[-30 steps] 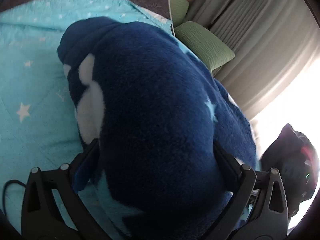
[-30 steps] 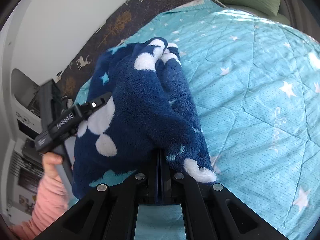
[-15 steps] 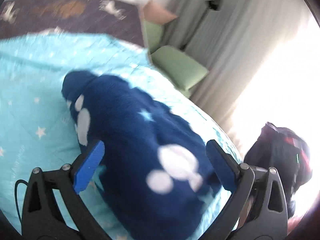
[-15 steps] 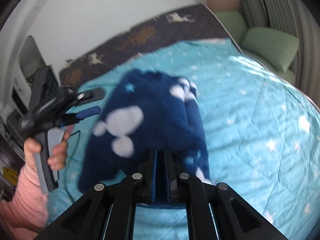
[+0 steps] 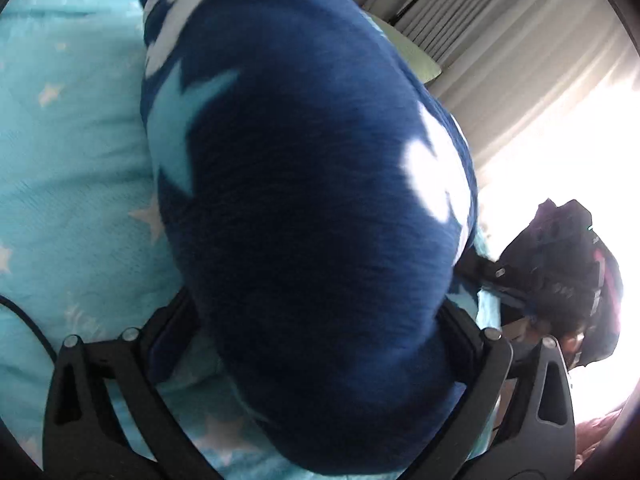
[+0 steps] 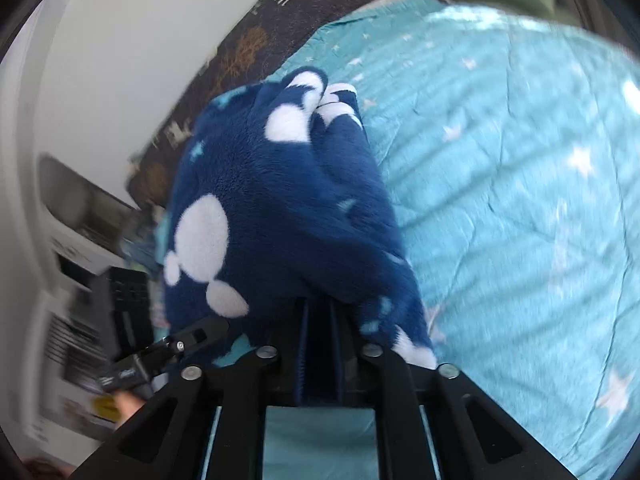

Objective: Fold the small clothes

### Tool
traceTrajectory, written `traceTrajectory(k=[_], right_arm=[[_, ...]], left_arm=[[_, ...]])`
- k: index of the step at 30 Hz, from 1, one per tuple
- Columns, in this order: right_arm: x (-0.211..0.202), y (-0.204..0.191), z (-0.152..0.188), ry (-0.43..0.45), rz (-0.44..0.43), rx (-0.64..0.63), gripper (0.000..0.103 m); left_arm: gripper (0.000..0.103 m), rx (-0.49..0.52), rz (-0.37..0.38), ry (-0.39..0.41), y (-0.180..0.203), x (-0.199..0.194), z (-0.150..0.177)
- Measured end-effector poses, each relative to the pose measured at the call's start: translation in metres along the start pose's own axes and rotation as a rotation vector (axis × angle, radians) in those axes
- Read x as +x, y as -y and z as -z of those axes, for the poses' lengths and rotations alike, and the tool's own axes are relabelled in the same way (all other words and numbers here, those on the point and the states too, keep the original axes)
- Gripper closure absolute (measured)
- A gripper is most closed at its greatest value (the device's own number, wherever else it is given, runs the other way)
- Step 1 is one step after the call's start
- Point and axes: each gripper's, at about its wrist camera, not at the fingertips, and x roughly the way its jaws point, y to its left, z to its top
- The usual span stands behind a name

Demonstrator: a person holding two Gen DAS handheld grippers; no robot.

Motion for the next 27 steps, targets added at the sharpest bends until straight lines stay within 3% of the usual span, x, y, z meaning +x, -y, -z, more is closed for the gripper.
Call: traceTrajectory(k=[4,7,10,14,16,18,20,22,24,27], right_arm=[[-0.016,-0.017,0.002,0.033,0.077,-0.102,0.093],[-0.008,-0.026,0.006,-0.016,0.155,-0.18,0.093],[-0.005,-0.035,0.005,-0.014,0.177,-0.208,0.092],[-0.029,-0.067,-0.016,0.062,0.056,-0.284,0.087],[-0.032,-0.083,-0.029,0.106,0.034,-0.324,0.085],[-0.023,-0.097,-0.043,0.137,0.058,-0.354,0.083],[-0.002,-0.098,-0.052,0.109,0.087,-0.348,0.079],[0.027,-0.076,-0.052,0.018,0.153,-0.285,0.076],[0.05,-0.052,-0.051,-0.008,0.131,-0.186,0.078],[0.046,-0.048,-0.048,0.005,0.113,-0.194,0.079]], left_arm=[[0.001,0.064,-0.043,0.034,0.016,-0.014,0.002],[0.002,0.093,-0.066,0.053,0.017,-0.027,0.007],[0.006,0.117,-0.081,0.115,0.023,-0.061,0.013],[0.006,0.228,-0.084,0.331,0.045,-0.117,-0.008],[0.008,0.284,-0.082,0.386,0.055,-0.124,-0.024],[0.028,0.276,-0.077,0.342,0.063,-0.1,-0.042],[0.033,0.235,-0.087,0.225,0.056,-0.061,-0.049],[0.037,0.211,-0.135,0.151,0.042,-0.021,-0.047],[0.037,0.28,-0.18,0.209,0.037,-0.007,-0.027],[0.037,0.289,-0.186,0.195,0.041,-0.014,-0.022]])
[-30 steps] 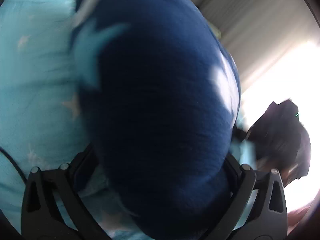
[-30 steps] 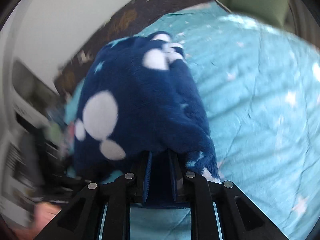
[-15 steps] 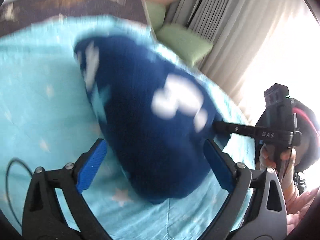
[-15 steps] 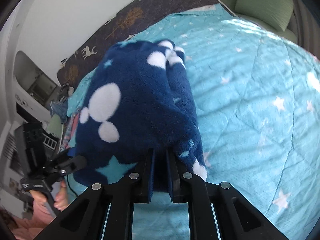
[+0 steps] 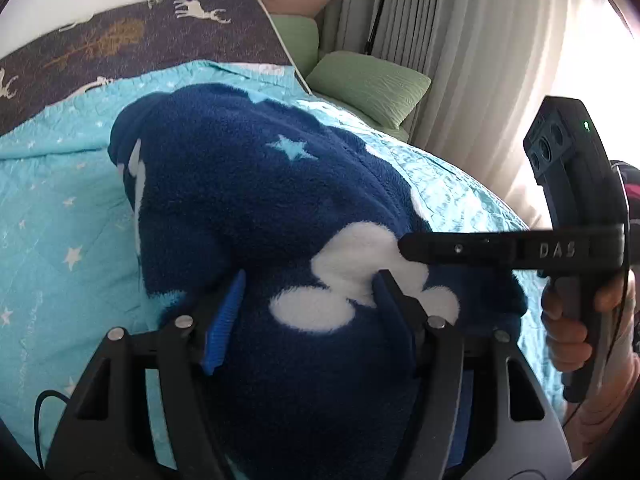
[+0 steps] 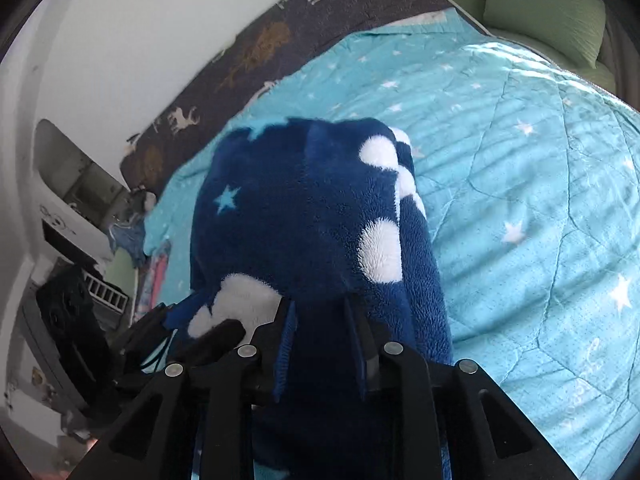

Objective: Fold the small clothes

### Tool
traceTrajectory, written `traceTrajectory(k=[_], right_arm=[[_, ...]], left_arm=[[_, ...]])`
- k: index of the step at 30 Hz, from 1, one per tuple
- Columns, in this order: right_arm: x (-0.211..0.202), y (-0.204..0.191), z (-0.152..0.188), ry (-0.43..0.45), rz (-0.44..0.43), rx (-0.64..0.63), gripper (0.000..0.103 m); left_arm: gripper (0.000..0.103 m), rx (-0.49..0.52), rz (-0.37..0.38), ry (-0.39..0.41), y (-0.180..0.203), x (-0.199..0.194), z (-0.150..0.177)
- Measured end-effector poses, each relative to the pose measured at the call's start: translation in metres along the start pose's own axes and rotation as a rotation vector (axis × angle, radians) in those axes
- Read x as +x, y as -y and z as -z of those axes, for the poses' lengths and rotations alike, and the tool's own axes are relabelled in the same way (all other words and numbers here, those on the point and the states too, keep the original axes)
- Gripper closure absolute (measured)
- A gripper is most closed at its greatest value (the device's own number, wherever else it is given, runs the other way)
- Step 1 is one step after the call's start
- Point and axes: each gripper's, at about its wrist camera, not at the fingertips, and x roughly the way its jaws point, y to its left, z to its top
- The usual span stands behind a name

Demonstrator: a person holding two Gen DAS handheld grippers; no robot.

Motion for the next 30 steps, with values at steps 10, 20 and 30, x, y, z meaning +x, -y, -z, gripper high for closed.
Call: traceTrajectory(k=[10,20,30], right_arm=[[-0.037,-0.033,-0.04,0.06,-0.022,-0.104,0.072],[0.073,0.022,-0.078,-0.094,0.07,0.048,0.07],[0.052,0.017,-0.08,-0.064,0.066,0.028,0.069]], left_arm=[[0.035,-0.032,0.024,0.057,0.002,-0.035,-0.055],[0.031,-0.134,-0.031,-0.071,-0.04,0.062,-0.059],[0.03,-0.08,-0.045,-0.028,-0.031,0.04,-0.068]])
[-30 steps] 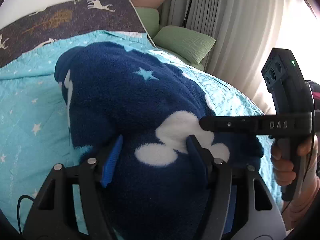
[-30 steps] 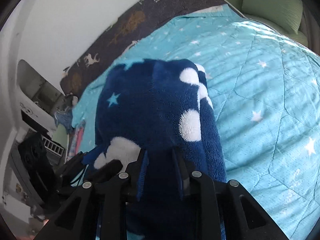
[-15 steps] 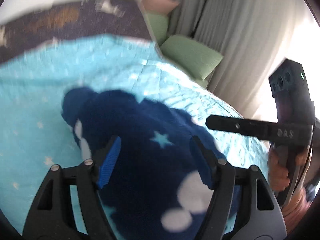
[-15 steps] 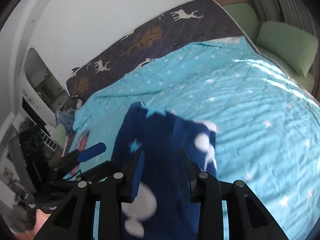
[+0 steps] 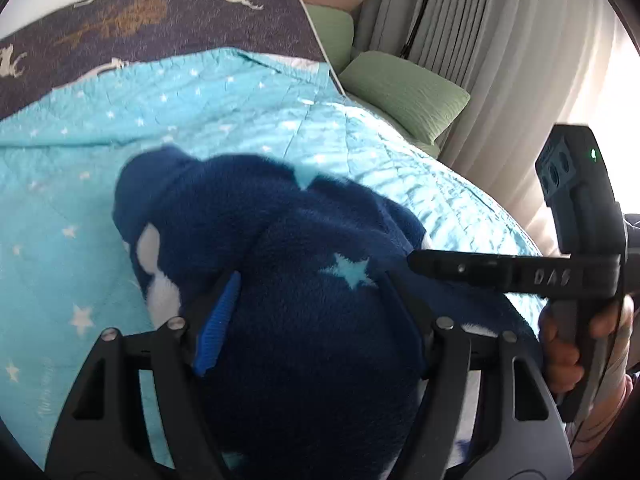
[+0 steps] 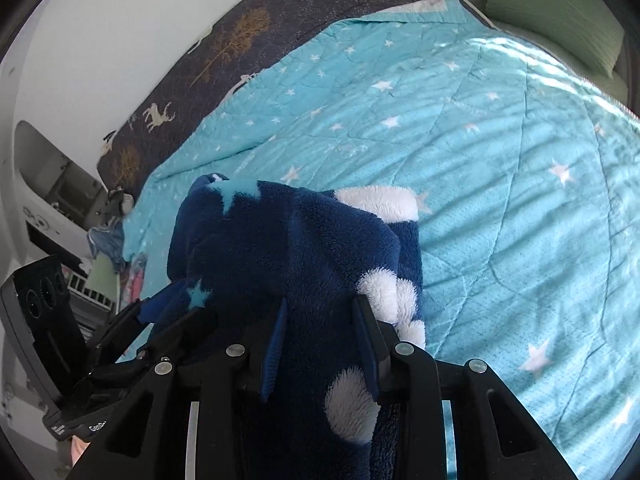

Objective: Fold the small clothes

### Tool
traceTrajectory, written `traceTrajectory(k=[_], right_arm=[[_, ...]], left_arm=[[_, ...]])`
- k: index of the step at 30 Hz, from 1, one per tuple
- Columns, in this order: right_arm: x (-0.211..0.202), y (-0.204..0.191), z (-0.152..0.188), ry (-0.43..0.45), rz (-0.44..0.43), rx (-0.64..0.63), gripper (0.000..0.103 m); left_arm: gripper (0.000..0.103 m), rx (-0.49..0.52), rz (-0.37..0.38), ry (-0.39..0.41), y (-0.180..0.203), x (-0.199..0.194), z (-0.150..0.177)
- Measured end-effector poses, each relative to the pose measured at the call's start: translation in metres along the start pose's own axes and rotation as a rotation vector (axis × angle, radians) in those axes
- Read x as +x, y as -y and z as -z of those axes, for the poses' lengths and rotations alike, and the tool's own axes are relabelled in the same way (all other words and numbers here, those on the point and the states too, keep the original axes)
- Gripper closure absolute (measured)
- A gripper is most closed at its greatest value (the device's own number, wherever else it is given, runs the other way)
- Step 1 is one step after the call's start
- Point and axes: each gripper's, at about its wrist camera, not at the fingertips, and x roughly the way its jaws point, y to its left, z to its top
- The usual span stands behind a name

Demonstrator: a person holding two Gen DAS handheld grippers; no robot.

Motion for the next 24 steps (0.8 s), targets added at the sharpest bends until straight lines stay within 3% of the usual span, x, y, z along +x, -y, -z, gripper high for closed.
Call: traceTrajectory(k=[3,6,9,10,11,13,17,20,21,22,24], right_arm=[[-0.021,-0.014,-0.016,0.028,-0.016,-0.02,0.068],[-0.033,-0.023,-0.034,0.092,-0.01,-0.035,0.063],[-0.007,-0.018,-0.046,0.034,-0.019,0.009,0.06],[0.01,-0.013,-0.045,-0.01,0.009,0.014,0.059],[0.031,-0.006,-0.043,-0.057,0.052,0.019,0.059],[0.055,0.004,-0.037,-0.064,0.055,0.03,0.059],[0.044,-0.01,-0.037,-0.039,0.097,-0.028,0.059],[0.016,-0.009,-0.035,-0.006,0.04,-0.006,0.058],[-0.003,-0.005,-0.03,0.024,-0.018,0.003,0.049],[-0.019,-0.002,-0.024,0.048,-0.064,-0.005,0.032],[-0.048,0.006,-0.011,0.074,-0.116,-0.056,0.018]], left_arm=[[0.02,0.038,-0.013,0.017,0.005,-0.015,-0.021],[0.015,0.034,-0.091,0.058,-0.001,-0.015,-0.042],[0.012,-0.075,-0.102,-0.083,-0.024,0.029,-0.041],[0.01,-0.101,-0.118,-0.159,-0.034,0.055,-0.031],[0.008,-0.111,-0.13,-0.168,-0.039,0.068,-0.021],[0.007,-0.128,-0.112,-0.125,-0.043,0.065,-0.018],[0.007,-0.106,-0.119,-0.132,-0.039,0.056,-0.02],[0.007,-0.163,-0.074,-0.105,-0.042,0.026,-0.021],[0.007,-0.187,-0.025,-0.086,-0.044,0.008,-0.016],[0.007,-0.194,0.006,-0.077,-0.046,-0.001,-0.011],[0.003,-0.207,0.075,-0.075,-0.05,-0.021,0.005]])
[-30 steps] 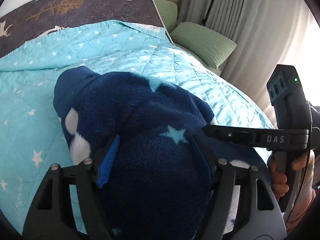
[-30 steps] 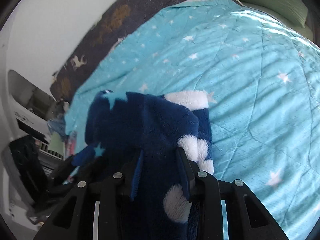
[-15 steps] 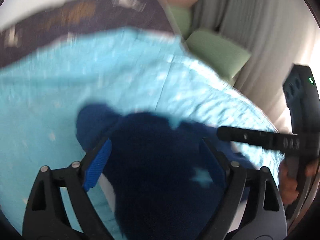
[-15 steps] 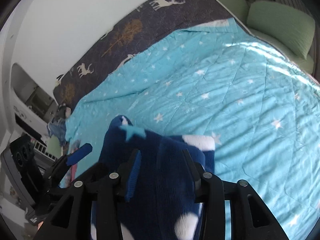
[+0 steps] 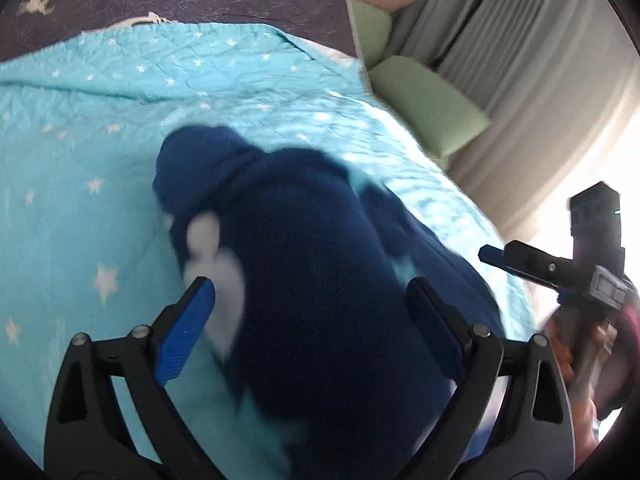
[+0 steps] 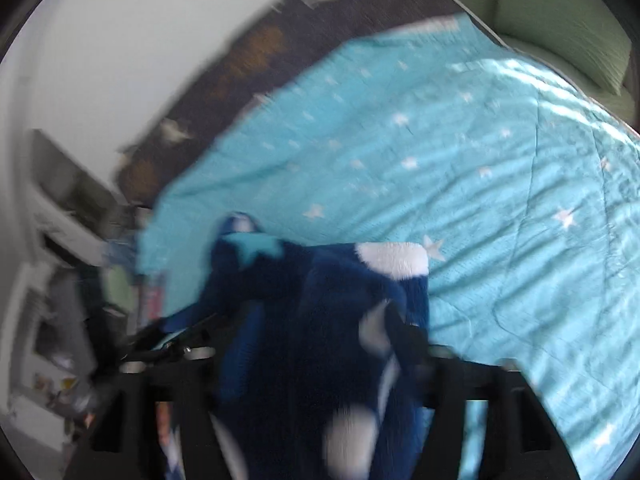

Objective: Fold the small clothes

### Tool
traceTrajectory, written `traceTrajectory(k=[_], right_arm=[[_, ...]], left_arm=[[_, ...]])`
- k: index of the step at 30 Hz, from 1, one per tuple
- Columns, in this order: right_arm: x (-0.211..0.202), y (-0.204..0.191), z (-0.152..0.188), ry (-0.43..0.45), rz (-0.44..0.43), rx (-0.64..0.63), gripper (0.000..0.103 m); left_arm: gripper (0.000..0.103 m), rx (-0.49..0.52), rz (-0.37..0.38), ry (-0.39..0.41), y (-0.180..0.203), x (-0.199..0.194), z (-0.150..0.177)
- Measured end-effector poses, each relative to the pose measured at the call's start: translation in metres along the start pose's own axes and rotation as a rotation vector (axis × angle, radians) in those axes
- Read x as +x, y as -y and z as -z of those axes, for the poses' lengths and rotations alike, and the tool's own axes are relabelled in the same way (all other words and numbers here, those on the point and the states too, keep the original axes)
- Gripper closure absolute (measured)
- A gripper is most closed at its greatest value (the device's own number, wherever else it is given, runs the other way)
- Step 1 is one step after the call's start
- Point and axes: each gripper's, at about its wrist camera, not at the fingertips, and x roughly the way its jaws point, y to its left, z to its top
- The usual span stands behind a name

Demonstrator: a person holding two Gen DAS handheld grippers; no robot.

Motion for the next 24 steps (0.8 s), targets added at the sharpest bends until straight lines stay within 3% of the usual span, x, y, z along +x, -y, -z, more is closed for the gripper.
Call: traceTrajectory(k=[4,7,11,15,24], right_arm=[[-0.014,0.033,0.036,-0.146,-0.091,0.036,0.009],[0.0,0.055,0.069,-0.281,-0.162,0.091,0.003],[0.018,0.07,0.074,-0.26,-0.296,0.111,0.0],[0.03,0.076,0.061,-0.256,-0.343,0.182,0.0],[0.053,0.065,0.044,-0.341,-0.402,0.118,0.0]], left_arm=[[0.002,-0.068,0.111,-0.072,-0.017,-0.01,0.04],[0.001,-0.237,0.261,-0.134,-0.037,0.001,0.057],[0.0,-0.374,0.403,-0.218,-0.052,0.033,0.062],[0.0,-0.319,0.385,-0.202,-0.039,0.039,0.054],[0.0,-0.311,0.437,-0.243,-0.032,0.063,0.044]])
